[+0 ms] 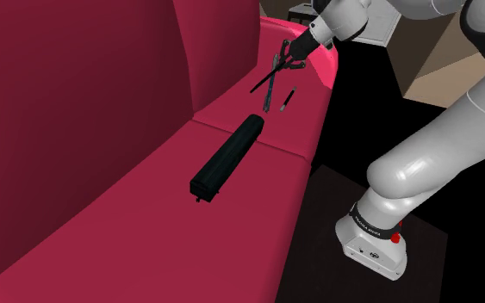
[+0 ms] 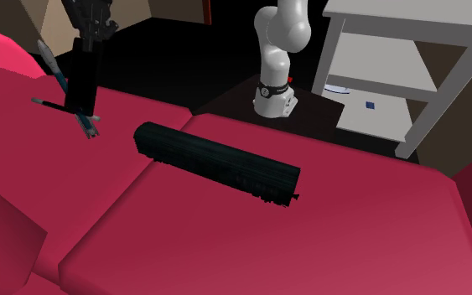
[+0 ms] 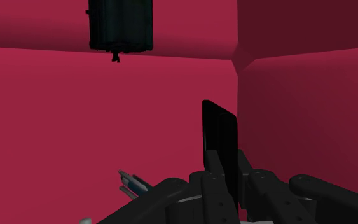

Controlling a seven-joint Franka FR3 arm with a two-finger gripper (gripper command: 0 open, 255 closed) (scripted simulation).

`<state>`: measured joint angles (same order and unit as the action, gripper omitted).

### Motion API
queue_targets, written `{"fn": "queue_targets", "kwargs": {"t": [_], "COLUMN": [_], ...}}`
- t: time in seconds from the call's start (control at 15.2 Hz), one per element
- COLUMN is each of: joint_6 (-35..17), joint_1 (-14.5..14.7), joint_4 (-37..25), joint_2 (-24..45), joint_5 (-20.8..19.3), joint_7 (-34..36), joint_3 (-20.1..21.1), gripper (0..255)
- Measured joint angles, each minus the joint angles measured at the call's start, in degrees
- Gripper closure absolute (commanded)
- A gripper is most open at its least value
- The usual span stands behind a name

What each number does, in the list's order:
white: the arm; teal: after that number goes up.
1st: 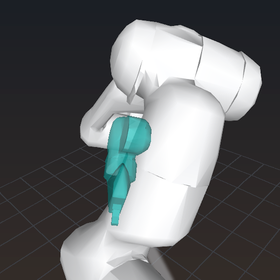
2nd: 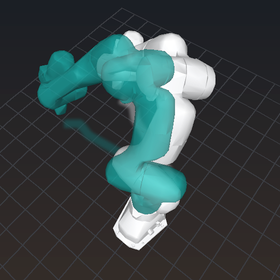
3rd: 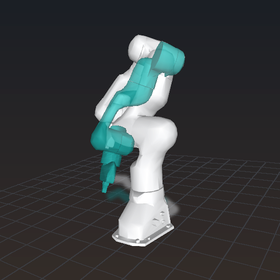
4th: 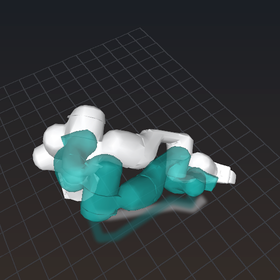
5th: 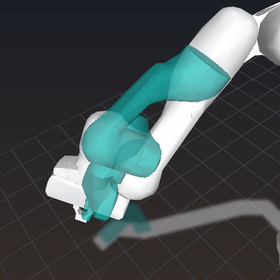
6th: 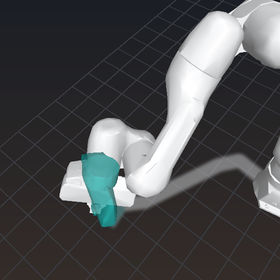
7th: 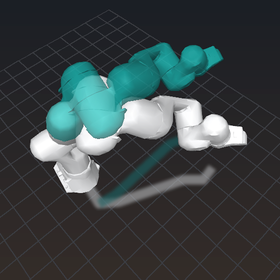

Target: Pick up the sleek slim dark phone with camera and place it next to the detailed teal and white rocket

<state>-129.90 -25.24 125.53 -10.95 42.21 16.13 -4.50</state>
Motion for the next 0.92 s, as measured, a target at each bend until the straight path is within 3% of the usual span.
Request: {"fn": "queue_targets", "kwargs": {"t": [0.92], "joint_6": [-7.42], "joint_1": [1.23], "joint_4": [5.72], "joint_2": [4.13], "joint_5": [7.00], "joint_7": [-9.01], "joint_3": [-0.17], "gripper": [255]}}
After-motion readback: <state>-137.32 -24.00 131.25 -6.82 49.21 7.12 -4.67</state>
